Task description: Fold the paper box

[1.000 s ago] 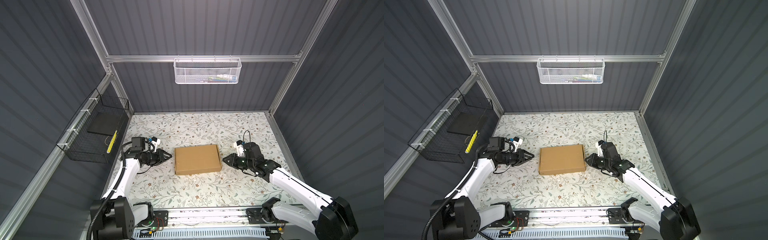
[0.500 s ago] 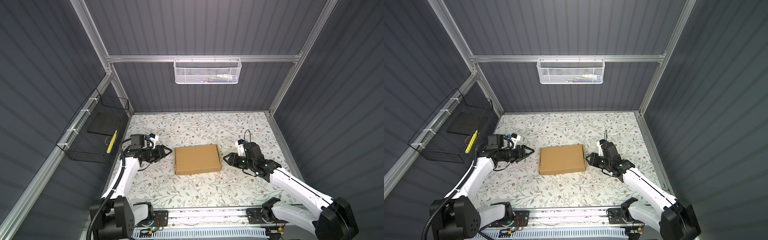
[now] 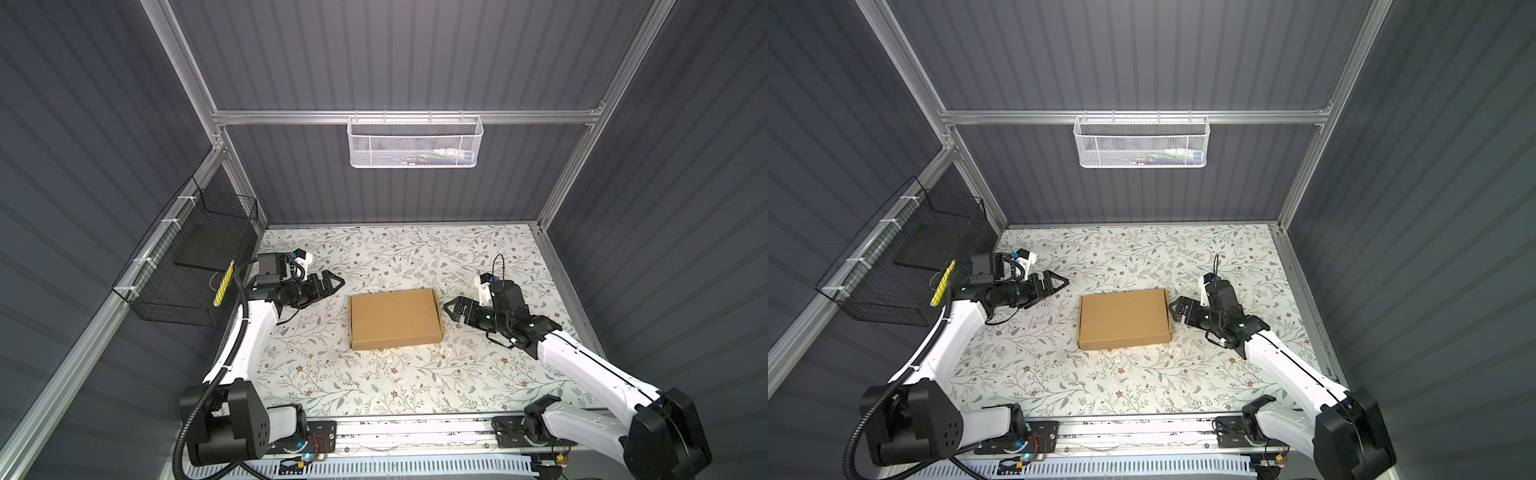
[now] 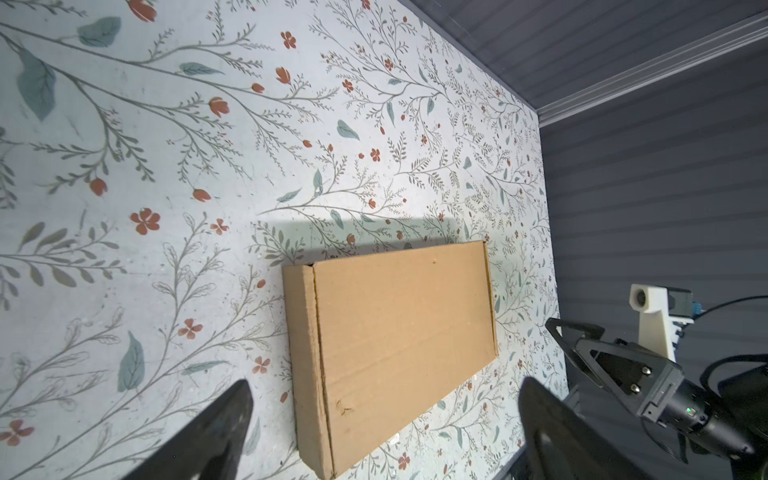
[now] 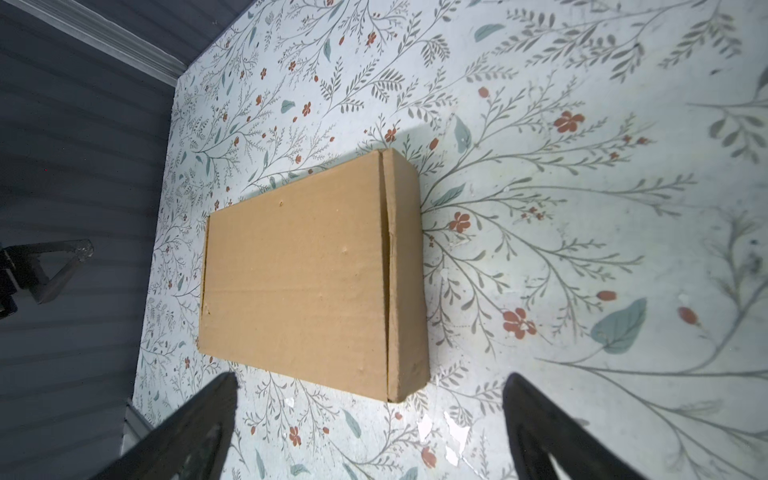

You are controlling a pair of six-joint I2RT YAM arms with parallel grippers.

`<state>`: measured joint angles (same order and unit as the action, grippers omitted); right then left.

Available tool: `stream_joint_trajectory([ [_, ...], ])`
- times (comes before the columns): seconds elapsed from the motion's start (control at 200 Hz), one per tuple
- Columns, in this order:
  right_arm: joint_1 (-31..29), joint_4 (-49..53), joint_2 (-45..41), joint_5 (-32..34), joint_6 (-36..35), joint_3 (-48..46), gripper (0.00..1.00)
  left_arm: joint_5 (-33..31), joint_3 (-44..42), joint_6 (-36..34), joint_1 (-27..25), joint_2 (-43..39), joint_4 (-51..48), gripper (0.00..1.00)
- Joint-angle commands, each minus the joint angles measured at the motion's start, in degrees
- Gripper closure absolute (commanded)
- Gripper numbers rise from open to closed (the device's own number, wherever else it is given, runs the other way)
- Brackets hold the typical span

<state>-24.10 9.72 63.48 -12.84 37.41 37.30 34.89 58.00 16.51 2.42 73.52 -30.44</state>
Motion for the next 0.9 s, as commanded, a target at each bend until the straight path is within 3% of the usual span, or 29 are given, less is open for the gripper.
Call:
stream_joint_trajectory([
  [0.0, 1.4, -0.8, -1.1, 2.3, -2.8, 0.2, 0.01, -5.5, 1.8, -0.8, 0.2, -1.1, 1.6, 0.00],
  [0.25, 5.3, -0.8, -5.2, 9.4, -6.6, -2.9, 0.01, -17.6, 2.2, 0.7, 0.2, -1.5, 4.3, 0.00],
  [0.4, 7.2, -2.2, -7.9, 14.1, -9.2, -5.7, 0.01, -21.4, 1.4, 0.3, 0.2, -1.4, 7.2, 0.00],
  [0.73, 8.2, -2.6, -11.7, 26.7, -13.2, -6.8, 0.01, -35.2, -6.3, -2.0, 0.2, -5.1, 16.0, 0.00],
  [0.896, 8.3, -7.3, -13.2, 28.2, -18.4, -8.4, 0.01, -41.9, -11.0, -2.6, 0.2, -4.9, 21.0, 0.00],
])
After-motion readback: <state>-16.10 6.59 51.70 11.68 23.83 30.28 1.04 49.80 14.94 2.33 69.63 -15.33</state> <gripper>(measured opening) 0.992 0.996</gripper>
